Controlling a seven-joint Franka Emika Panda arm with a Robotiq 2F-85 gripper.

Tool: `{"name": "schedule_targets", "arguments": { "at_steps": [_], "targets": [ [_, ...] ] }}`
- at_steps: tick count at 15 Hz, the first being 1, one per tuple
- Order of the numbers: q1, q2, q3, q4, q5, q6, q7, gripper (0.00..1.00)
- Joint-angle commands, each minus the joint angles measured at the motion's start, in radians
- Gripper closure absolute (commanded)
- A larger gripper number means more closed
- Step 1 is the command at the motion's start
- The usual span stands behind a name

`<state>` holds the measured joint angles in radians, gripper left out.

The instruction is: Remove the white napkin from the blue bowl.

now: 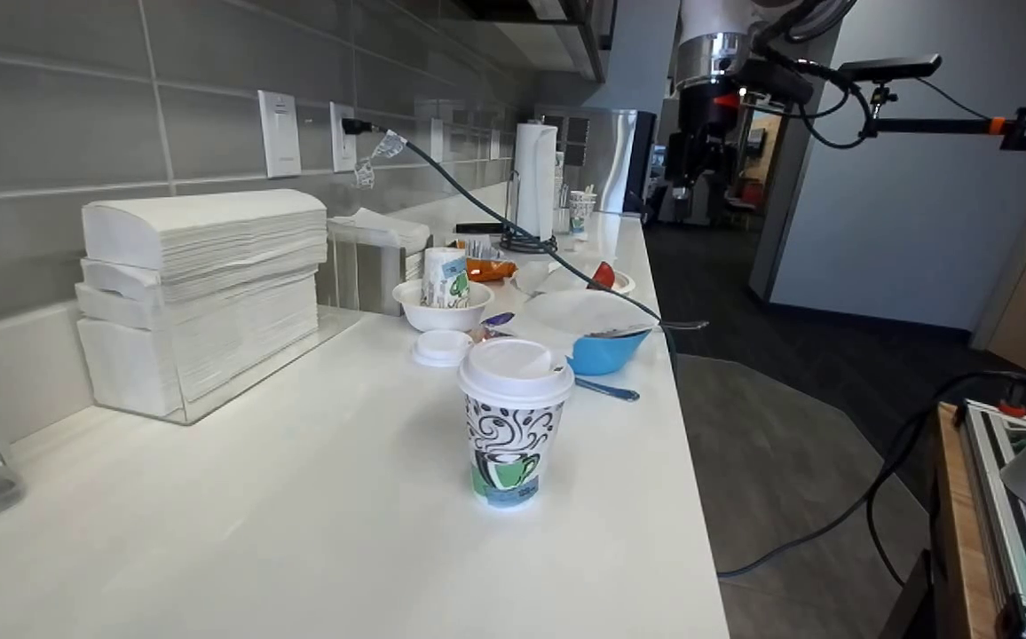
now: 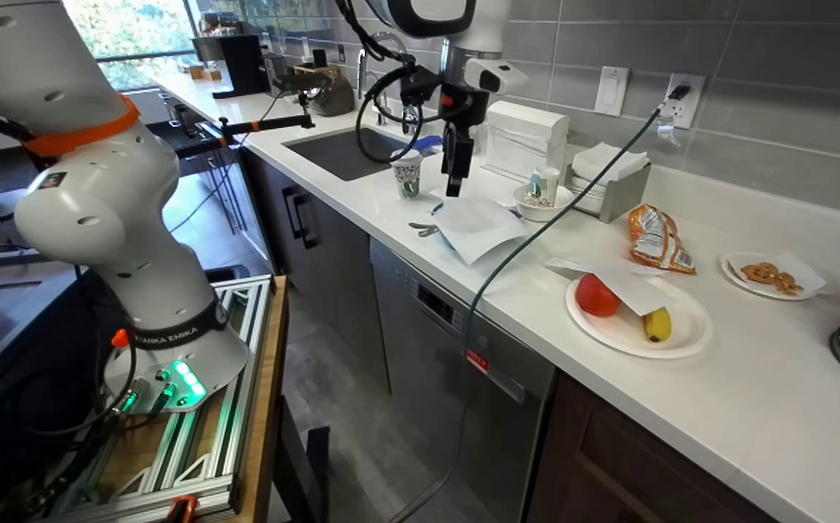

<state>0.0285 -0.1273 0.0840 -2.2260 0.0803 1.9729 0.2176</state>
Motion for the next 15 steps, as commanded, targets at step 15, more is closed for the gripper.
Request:
{"name": "schedule_targets", "arguments": {
  "at_steps": [15],
  "targets": [
    [0.030,0.214,0.005,-0.108,0.131,0.695,-0.320,0.00]
  ]
}}
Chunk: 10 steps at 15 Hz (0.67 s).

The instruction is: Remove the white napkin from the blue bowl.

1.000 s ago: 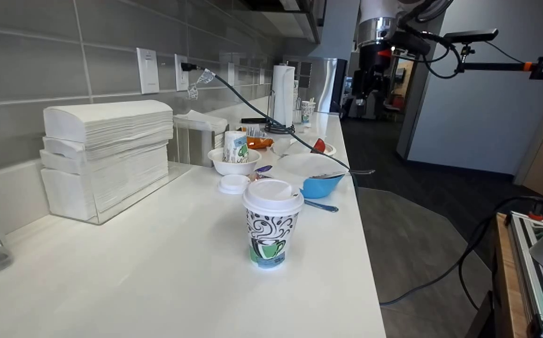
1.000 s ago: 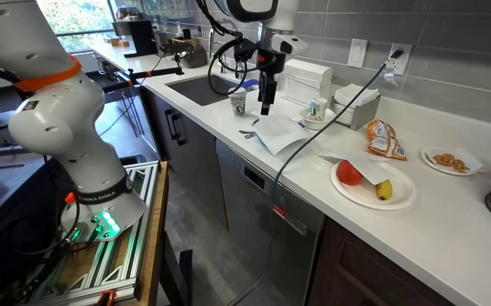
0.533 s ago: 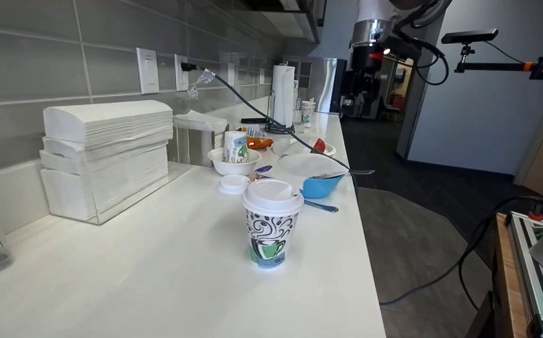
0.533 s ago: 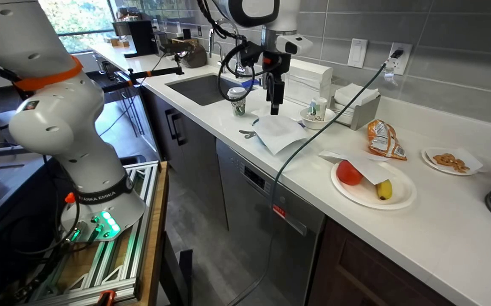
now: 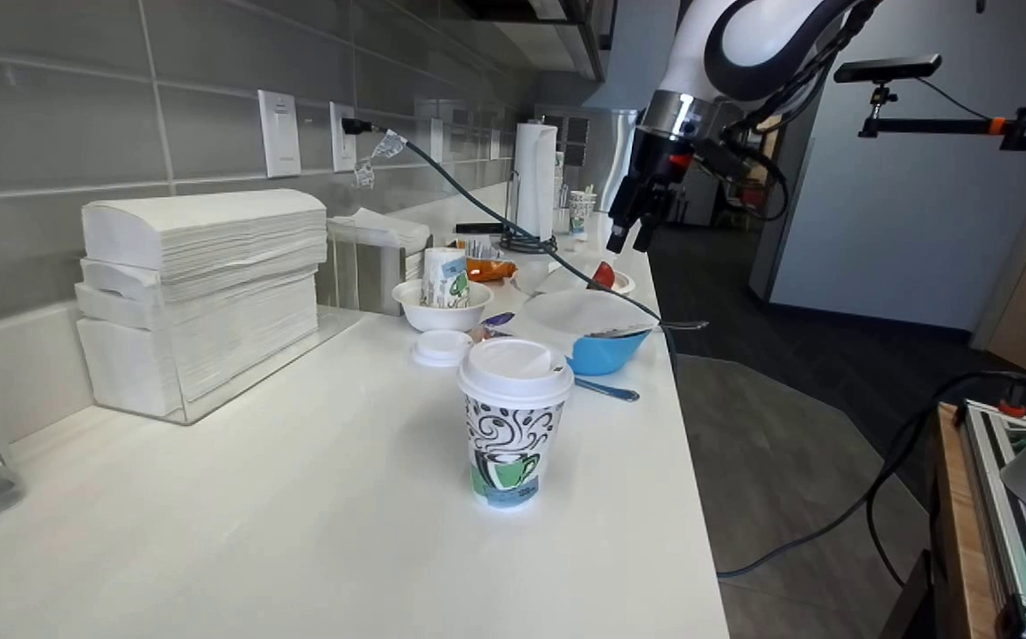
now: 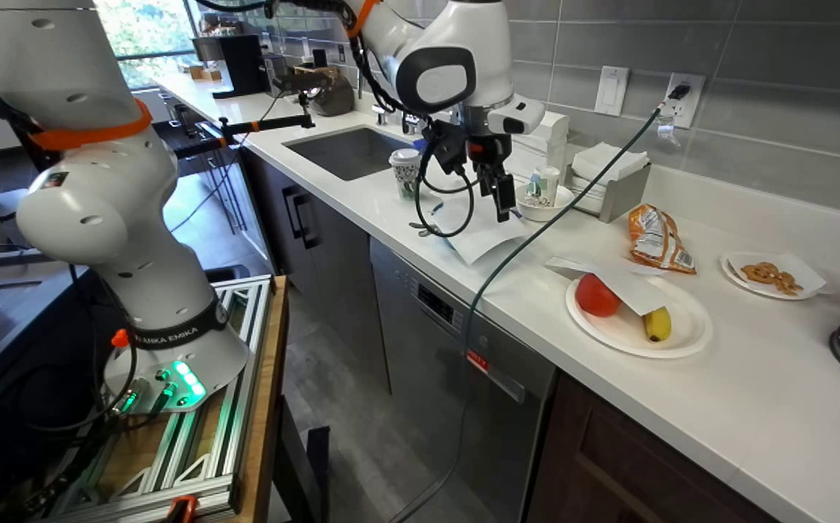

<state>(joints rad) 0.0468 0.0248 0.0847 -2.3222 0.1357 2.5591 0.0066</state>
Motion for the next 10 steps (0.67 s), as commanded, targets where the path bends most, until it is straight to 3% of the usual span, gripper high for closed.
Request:
{"name": "schedule_targets", "arguments": {
  "at_steps": [1,10],
  "targets": [
    [0.011,0.084,0.013,-0.009,0.106,0.138,-0.150,0.00],
    [-0.044,0.174,0.093,0.012,0.311,0.179,-0.399,0.00]
  ]
}}
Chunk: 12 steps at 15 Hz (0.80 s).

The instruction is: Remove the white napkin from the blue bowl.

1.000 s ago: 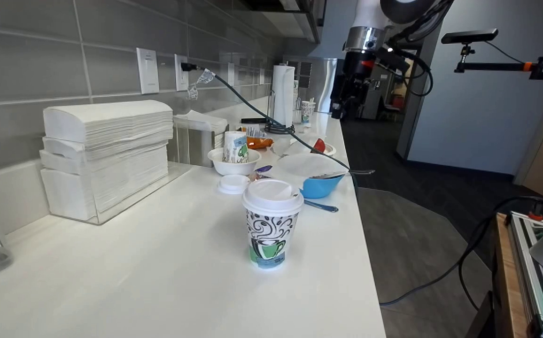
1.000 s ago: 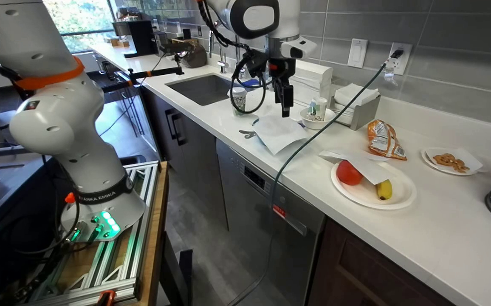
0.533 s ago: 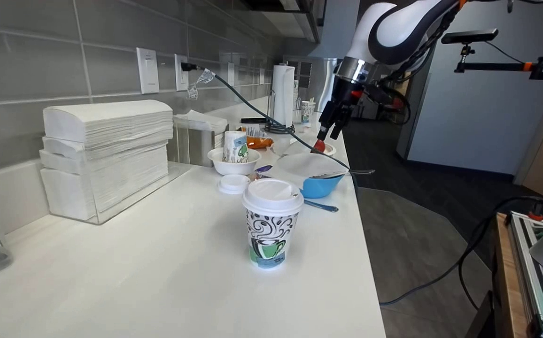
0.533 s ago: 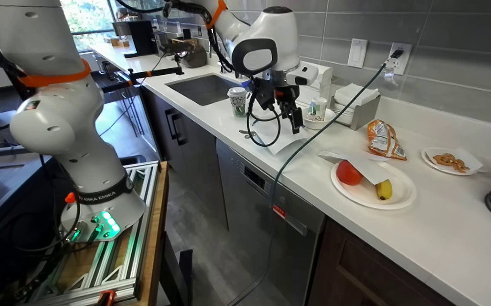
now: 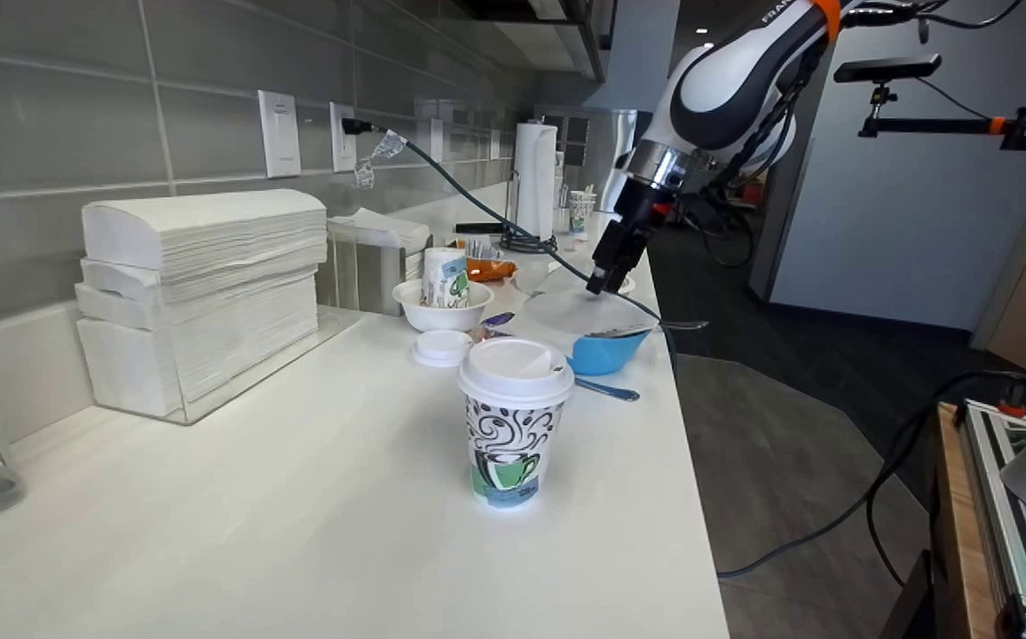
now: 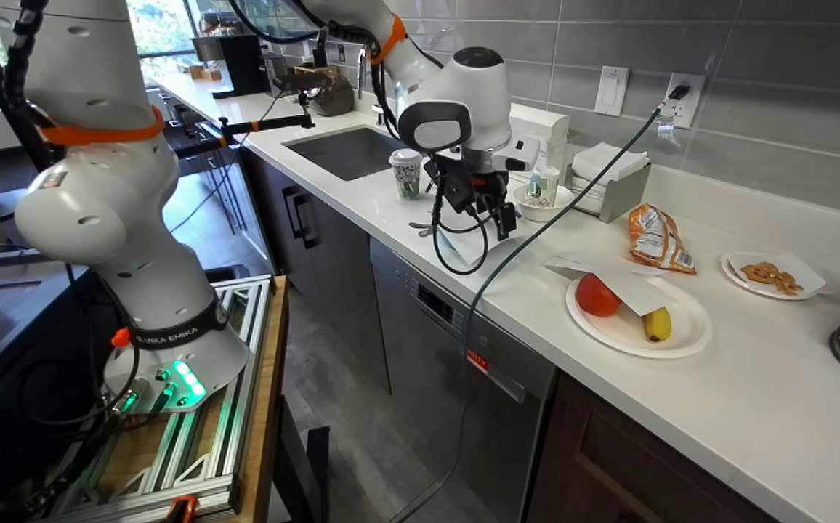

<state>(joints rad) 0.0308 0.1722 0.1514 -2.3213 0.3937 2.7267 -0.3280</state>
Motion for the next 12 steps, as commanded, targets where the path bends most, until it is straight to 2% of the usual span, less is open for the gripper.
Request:
{"name": "schedule_targets", "arguments": {
  "at_steps": [1,5,6,7,12],
  "targets": [
    [-0.033,0.030,0.028,0.009,0.060,0.013,-0.074,0.00],
    [-0.048,0.041,0.031,0.009,0.060,0.011,-0.092,0.00],
    [-0.052,0.045,0.034,0.011,0.064,0.010,-0.097,0.11],
    [-0.055,0.050,0.037,0.014,0.066,0.011,-0.104,0.28],
    [-0.070,0.057,0.053,0.019,0.080,0.008,-0.123,0.65]
  ]
}}
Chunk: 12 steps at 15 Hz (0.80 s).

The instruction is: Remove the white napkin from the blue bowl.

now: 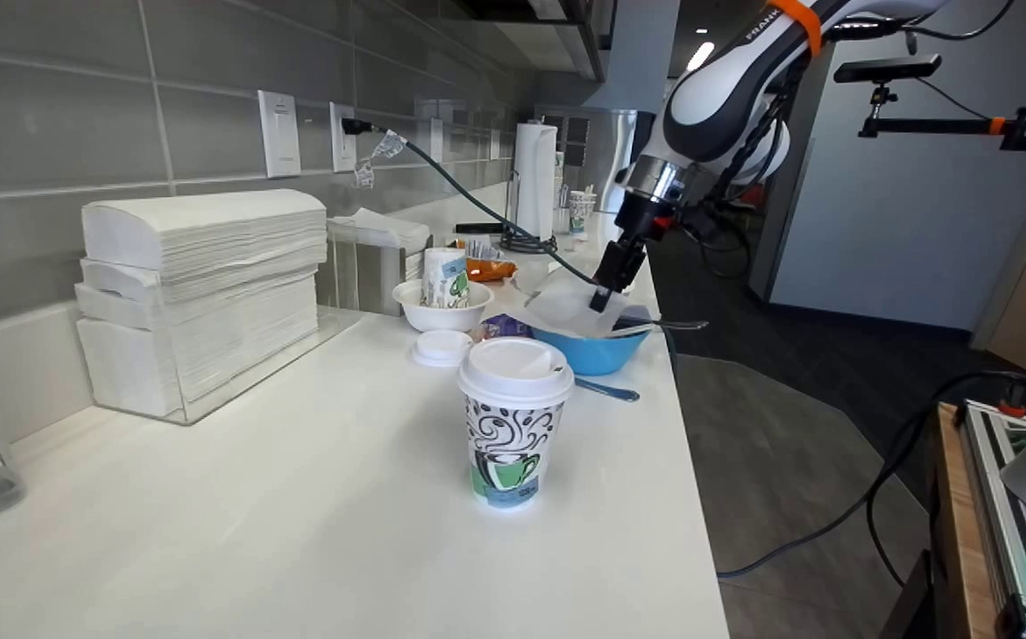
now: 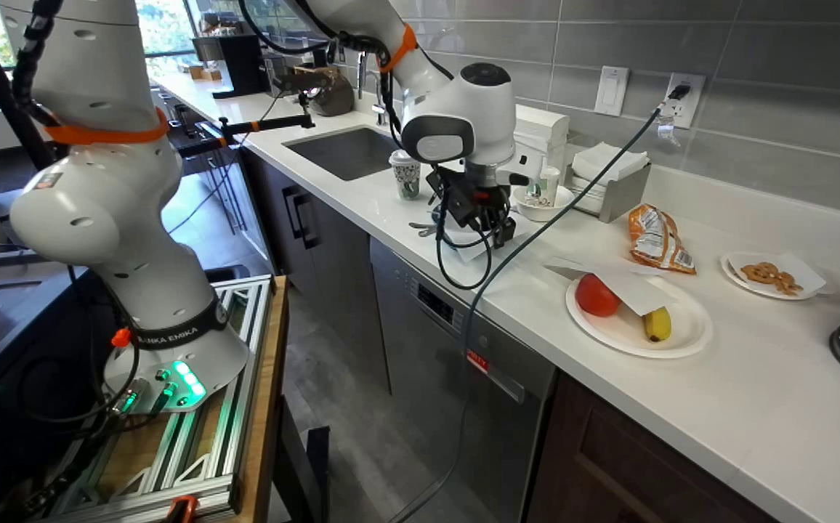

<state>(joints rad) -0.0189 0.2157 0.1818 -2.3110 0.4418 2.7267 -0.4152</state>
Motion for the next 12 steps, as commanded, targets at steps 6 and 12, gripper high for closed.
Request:
{"name": "schedule_targets", "arguments": {
  "at_steps": [6,12],
  "targets": [
    [-0.003,-0.065,0.015,-0.030,0.000,0.001,0.006,0.88],
    [0.033,-0.150,-0.002,-0.059,-0.040,-0.014,0.055,0.91]
  ]
}}
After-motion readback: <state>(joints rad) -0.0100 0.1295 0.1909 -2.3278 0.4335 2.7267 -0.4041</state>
